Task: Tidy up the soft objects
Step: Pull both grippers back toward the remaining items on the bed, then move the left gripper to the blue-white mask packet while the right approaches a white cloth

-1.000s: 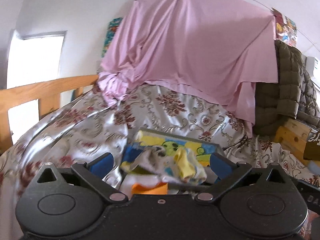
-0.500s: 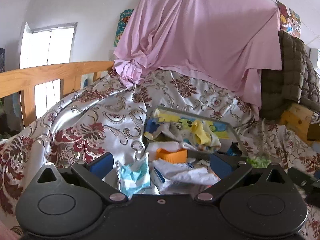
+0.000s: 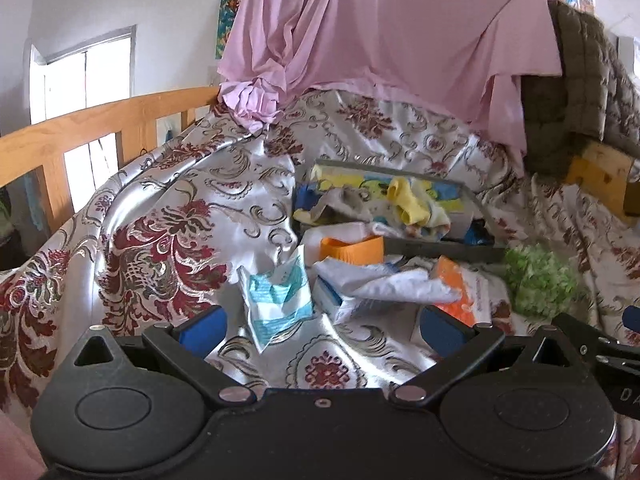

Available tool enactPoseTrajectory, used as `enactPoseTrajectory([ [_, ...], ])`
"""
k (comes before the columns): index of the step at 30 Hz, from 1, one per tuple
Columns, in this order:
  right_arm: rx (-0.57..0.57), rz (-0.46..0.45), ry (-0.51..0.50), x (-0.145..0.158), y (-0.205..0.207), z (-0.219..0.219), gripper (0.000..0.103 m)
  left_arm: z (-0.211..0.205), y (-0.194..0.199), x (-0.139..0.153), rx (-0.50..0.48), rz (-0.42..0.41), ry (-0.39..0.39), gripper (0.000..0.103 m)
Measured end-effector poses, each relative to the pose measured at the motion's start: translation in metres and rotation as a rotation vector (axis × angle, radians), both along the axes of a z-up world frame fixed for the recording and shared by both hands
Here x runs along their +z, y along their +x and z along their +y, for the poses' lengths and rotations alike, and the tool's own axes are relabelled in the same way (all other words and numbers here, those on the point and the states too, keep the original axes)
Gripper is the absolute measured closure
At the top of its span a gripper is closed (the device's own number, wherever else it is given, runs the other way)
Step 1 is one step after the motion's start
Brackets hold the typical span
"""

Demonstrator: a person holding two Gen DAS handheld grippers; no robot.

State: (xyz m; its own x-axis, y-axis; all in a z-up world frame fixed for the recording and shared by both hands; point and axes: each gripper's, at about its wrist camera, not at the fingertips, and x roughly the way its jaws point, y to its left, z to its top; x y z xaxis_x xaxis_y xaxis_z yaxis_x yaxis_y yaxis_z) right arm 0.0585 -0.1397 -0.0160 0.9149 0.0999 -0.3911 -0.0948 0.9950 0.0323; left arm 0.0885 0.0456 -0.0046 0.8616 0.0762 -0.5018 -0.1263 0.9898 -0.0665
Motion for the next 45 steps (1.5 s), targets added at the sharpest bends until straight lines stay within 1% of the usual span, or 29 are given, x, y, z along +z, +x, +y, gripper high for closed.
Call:
enactPoseTrajectory([
  [4,0.016,0.037,0.068,-0.007,0.005,-0.005,0.0,0.003,0.003,0.0,0.042,0.021,0.013,0.001],
  [9,0.029,0.033,0.087,-0.013,0.007,-0.005,0.0,0.009,0.008,-0.003,0.096,0.054,0.006,0.001],
  [11,0.061,0.05,0.091,-0.017,0.011,-0.004,0.0,0.011,0.012,-0.005,0.108,0.081,-0.003,0.001],
  [15,0.096,0.069,0.102,-0.021,0.017,0.002,0.0,0.022,0.019,-0.013,0.159,0.151,-0.046,0.001],
  [18,0.116,0.081,0.094,-0.024,0.02,0.007,0.0,0.031,0.024,-0.018,0.199,0.19,-0.087,0.001],
  [21,0.131,0.092,0.096,-0.026,0.021,0.011,0.0,0.037,0.028,-0.021,0.219,0.221,-0.109,0.001],
  [24,0.147,0.09,0.108,-0.025,0.025,0.014,0.0,0.04,0.033,-0.019,0.213,0.229,-0.118,0.001],
  [26,0.177,0.075,0.12,-0.021,0.032,0.018,0.0,0.041,0.042,-0.014,0.188,0.238,-0.104,0.001],
  [30,0.22,0.022,0.111,-0.016,0.048,0.026,0.0,0.042,0.063,0.0,0.128,0.211,-0.005,0.001],
  [33,0.22,0.015,0.106,-0.019,0.055,0.029,0.0,0.043,0.08,0.003,0.04,0.191,0.066,0.001],
  [34,0.21,0.021,0.104,-0.02,0.055,0.029,0.0,0.043,0.084,0.002,0.036,0.192,0.071,0.001],
  [35,0.201,0.029,0.103,-0.023,0.056,0.028,0.0,0.044,0.088,-0.001,0.043,0.197,0.063,0.001],
  [38,0.194,0.052,0.099,-0.029,0.06,0.029,0.0,0.05,0.094,-0.011,0.066,0.208,-0.004,0.001],
  [40,0.194,0.052,0.1,-0.031,0.065,0.031,0.0,0.053,0.098,-0.013,0.06,0.221,-0.042,0.001],
  [42,0.203,0.057,0.1,-0.033,0.073,0.033,0.0,0.055,0.1,-0.014,0.067,0.217,-0.064,0.001],
  [43,0.21,0.067,0.107,-0.033,0.078,0.034,0.0,0.056,0.1,-0.014,0.068,0.213,-0.072,0.001],
  [45,0.247,0.101,0.151,-0.035,0.089,0.033,0.0,0.058,0.1,-0.016,0.055,0.214,-0.093,0.001],
])
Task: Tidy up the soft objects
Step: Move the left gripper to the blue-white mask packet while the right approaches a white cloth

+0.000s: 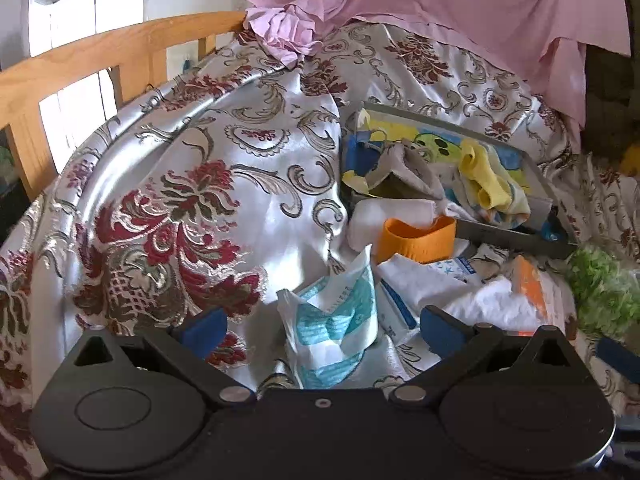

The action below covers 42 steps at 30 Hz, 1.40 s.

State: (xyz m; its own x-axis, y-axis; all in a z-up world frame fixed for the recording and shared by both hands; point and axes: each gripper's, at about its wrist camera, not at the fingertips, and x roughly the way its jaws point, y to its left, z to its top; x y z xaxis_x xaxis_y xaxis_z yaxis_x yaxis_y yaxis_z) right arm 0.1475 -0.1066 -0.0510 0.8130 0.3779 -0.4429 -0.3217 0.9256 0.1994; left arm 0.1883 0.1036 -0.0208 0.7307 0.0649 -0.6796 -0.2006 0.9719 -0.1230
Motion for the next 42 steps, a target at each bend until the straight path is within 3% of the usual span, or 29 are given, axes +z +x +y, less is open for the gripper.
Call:
enactPoseTrajectory([
  [5,0.018,0.055,0.083,-0.003,0.015,-0.011,0.0,0.002,-0.002,0.002,-0.04,-0.012,-0.102,0.002],
  [9,0.0,0.095,0.118,-0.006,0.026,-0.018,0.0,-0.003,0.0,-0.002,-0.085,-0.011,-0.086,0.002],
  [14,0.04,0.076,0.046,0.001,0.054,-0.005,0.0,0.001,0.011,-0.021,-0.084,0.042,-0.119,0.015],
  [20,0.147,0.062,0.022,-0.002,0.084,0.012,0.0,0.012,0.019,-0.033,-0.057,0.059,-0.173,0.019],
  [34,0.26,-0.008,-0.159,-0.013,0.072,0.035,0.002,0.02,0.026,-0.04,-0.022,0.045,-0.24,0.021],
  [42,0.267,-0.023,-0.284,-0.022,0.066,0.048,0.016,0.022,0.024,-0.039,-0.014,0.041,-0.249,0.032],
])
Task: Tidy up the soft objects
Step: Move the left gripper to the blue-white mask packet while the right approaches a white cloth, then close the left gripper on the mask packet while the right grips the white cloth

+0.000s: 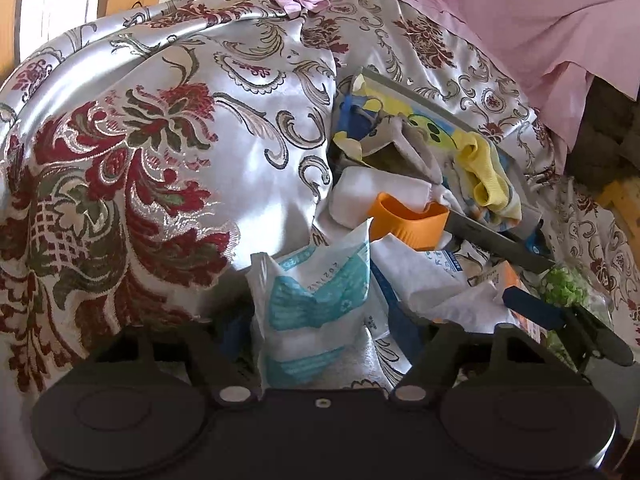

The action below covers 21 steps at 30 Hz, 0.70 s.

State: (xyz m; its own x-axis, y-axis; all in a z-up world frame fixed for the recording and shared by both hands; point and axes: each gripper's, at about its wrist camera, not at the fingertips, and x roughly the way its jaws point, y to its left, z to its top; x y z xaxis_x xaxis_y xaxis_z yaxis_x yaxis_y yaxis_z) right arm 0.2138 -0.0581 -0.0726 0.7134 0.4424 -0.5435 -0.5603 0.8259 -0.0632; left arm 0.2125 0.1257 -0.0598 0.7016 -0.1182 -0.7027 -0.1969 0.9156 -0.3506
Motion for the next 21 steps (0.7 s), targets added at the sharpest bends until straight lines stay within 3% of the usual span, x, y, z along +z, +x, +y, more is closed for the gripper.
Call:
enactPoseTrajectory([
  [7,0.016,-0.021,-0.029,-0.002,-0.005,0.006,0.031,-0.012,0.003,0.003,-0.059,-0.048,0.063,0.049],
  [9,0.017,-0.018,-0.026,-0.001,-0.004,0.007,0.04,-0.015,0.006,0.005,-0.069,-0.076,0.094,0.05],
  [16,0.01,0.005,-0.041,-0.006,-0.001,0.008,0.043,-0.018,0.012,0.001,-0.092,-0.075,0.114,0.052],
  [21,0.007,0.003,-0.044,-0.008,-0.001,0.01,0.052,-0.021,0.012,0.0,-0.105,-0.076,0.125,0.054],
])
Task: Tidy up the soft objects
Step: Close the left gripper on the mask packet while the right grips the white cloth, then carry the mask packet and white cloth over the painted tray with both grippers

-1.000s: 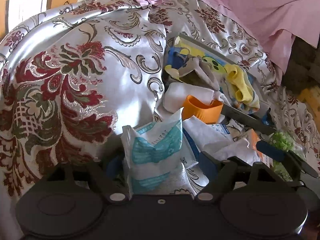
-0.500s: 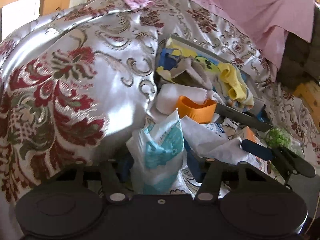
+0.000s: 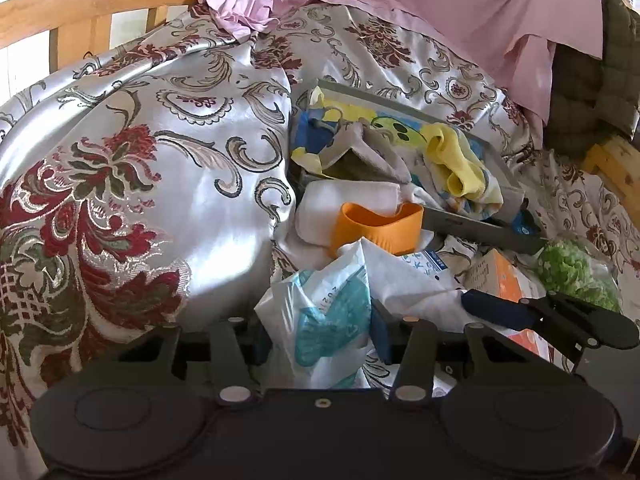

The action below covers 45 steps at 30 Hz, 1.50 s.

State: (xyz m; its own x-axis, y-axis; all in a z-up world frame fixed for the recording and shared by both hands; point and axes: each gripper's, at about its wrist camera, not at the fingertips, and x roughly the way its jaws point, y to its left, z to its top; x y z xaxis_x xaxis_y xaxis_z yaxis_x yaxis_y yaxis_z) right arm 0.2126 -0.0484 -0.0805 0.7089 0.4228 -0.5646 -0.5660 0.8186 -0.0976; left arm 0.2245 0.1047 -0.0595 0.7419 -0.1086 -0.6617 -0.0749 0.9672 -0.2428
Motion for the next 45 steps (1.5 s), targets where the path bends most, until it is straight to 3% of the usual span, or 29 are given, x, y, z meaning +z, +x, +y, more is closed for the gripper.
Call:
enactPoseTrajectory([
  [6,-0.028,0.0,0.013,0.0,0.001,-0.002,0.066,0.0,-0.002,0.001,-0.002,-0.006,-0.003,0.058],
  [13,-0.054,-0.013,0.026,0.001,-0.002,-0.003,0.089,-0.009,-0.005,0.003,-0.02,-0.031,0.053,0.062],
  [16,-0.07,-0.04,0.028,0.003,-0.006,-0.003,0.094,-0.011,-0.007,0.004,-0.018,-0.043,0.064,0.062],
  [30,-0.12,-0.148,0.052,0.03,-0.037,-0.016,0.095,-0.013,-0.02,0.015,-0.027,-0.127,0.024,0.062],
  [36,-0.159,-0.157,0.096,0.047,-0.059,-0.031,0.095,-0.026,-0.042,0.028,-0.075,-0.198,0.039,0.062],
  [45,-0.224,-0.186,0.184,0.073,-0.087,-0.059,0.095,-0.045,-0.083,0.042,-0.1,-0.231,0.023,0.062],
])
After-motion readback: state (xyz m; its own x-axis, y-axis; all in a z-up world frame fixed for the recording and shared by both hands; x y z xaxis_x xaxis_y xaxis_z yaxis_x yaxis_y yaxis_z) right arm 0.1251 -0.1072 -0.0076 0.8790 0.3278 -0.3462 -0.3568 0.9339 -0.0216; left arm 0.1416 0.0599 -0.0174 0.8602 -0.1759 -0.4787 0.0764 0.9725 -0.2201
